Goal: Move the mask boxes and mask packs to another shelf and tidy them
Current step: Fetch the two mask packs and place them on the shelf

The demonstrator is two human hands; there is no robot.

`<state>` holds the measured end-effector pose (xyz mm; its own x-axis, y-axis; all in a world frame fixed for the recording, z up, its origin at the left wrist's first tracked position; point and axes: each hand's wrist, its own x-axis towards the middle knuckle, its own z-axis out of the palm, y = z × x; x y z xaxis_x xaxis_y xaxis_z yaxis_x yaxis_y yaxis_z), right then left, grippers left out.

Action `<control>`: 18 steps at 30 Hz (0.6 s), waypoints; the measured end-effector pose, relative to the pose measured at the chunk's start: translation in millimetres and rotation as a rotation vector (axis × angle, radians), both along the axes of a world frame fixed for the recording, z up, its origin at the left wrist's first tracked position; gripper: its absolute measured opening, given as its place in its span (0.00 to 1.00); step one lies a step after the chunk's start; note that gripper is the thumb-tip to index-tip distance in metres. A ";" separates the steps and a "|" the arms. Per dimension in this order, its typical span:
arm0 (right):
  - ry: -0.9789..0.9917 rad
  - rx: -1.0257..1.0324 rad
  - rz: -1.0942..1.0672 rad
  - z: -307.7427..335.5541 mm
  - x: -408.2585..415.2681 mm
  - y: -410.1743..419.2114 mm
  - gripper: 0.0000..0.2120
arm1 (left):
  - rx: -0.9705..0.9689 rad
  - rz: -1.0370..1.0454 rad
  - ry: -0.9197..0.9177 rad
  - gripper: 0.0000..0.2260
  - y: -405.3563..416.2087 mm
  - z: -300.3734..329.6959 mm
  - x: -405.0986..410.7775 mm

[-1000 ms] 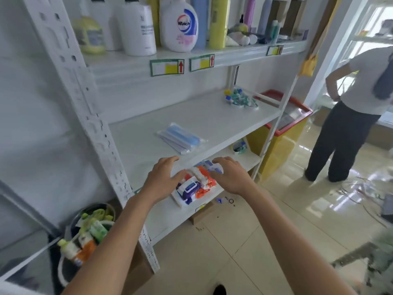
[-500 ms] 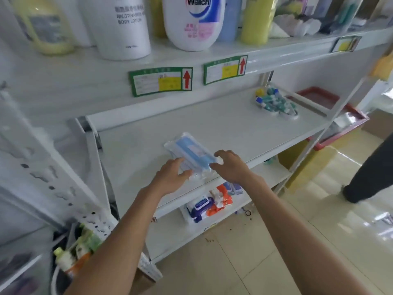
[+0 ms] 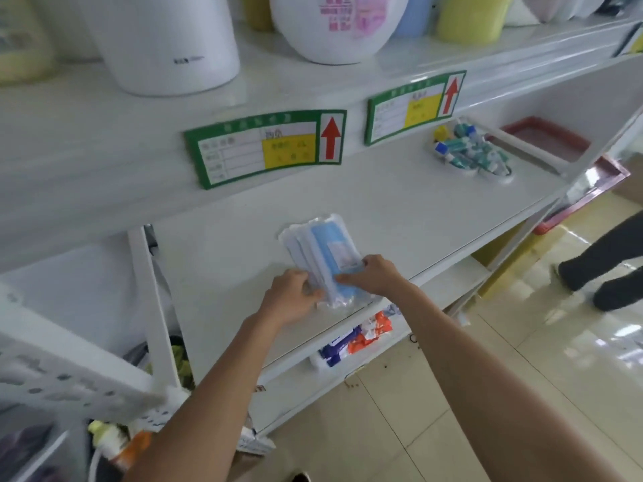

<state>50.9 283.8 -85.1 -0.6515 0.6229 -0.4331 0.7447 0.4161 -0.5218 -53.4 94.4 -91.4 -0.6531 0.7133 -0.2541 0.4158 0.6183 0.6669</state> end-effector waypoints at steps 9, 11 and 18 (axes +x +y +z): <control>0.266 -0.123 -0.340 -10.5 17.1 10.2 0.26 | 0.219 0.448 -0.385 0.17 41.2 -17.5 3.0; 0.330 -0.202 -0.413 -15.2 24.9 10.4 0.25 | 0.259 0.460 -0.438 0.17 44.3 -23.3 4.2; 0.465 -0.401 -0.436 -9.7 60.2 19.3 0.26 | 0.415 0.422 -0.699 0.14 54.7 -16.1 13.0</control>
